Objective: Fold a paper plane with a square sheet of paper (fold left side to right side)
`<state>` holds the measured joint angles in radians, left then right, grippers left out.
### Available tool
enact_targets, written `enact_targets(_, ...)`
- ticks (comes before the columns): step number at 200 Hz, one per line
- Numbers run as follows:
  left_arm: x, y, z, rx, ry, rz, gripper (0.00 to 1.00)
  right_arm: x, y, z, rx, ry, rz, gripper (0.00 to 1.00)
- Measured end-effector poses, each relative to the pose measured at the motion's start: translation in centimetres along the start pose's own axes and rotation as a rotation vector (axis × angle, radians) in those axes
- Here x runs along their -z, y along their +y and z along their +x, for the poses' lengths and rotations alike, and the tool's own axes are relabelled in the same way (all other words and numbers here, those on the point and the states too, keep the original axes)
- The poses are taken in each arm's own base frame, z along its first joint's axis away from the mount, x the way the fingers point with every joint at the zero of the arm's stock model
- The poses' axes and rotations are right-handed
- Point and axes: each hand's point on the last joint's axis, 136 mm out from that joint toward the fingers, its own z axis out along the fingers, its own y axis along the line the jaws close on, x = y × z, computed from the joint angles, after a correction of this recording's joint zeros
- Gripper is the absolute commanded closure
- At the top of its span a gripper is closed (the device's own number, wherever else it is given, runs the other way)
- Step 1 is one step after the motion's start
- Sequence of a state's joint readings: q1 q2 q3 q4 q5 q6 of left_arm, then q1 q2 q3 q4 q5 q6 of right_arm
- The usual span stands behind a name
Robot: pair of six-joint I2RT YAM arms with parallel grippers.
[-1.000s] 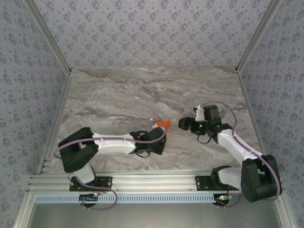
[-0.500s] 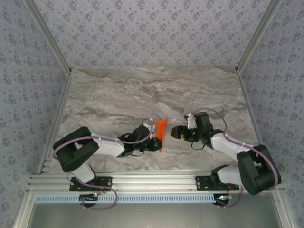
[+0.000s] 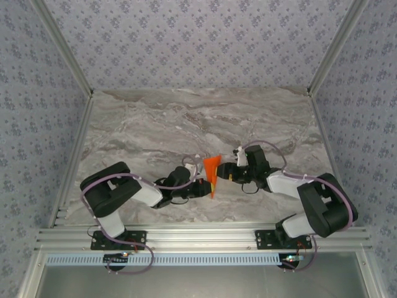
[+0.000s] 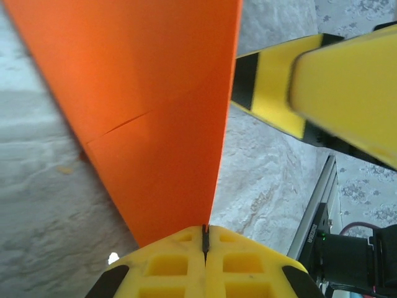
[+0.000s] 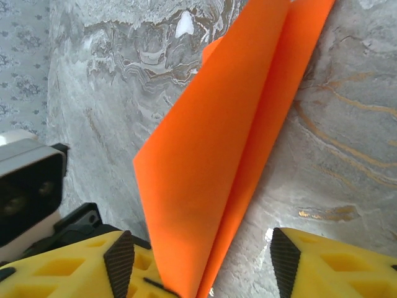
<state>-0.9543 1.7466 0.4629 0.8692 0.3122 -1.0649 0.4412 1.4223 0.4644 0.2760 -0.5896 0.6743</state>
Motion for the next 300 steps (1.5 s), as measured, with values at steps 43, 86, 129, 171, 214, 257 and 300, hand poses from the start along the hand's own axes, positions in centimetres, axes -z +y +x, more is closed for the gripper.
enact_targets(43,-0.3,0.6,-0.1,0.053,-0.010,0.030,0.99,-0.6,-0.2,-0.3,-0.017,0.004,0.002,0.45)
enact_targets(86,-0.2,-0.3,-0.8,0.067,-0.035,0.073,0.99,-1.2,-0.7,-0.3,-0.030,0.015,0.012,0.48)
enact_targets(129,-0.4,0.2,-0.4,0.085,-0.022,0.069,1.00,-1.9,-0.8,-0.7,-0.043,0.014,0.009,0.50)
enact_targets(171,-0.5,0.4,-0.3,0.092,-0.018,0.072,1.00,-2.4,-0.5,-1.2,-0.042,0.017,0.006,0.55)
enact_targets(214,-0.6,0.4,-0.3,0.091,-0.018,0.074,0.98,-2.9,-0.9,-1.2,-0.060,0.032,0.031,0.56)
enact_targets(257,-0.5,0.4,-0.4,0.099,-0.022,0.074,0.87,-3.0,-1.4,-1.1,-0.076,0.045,0.061,0.56)
enact_targets(300,-0.4,0.5,-0.8,0.104,-0.025,0.076,0.77,-3.2,-1.5,-1.2,-0.081,0.052,0.064,0.57)
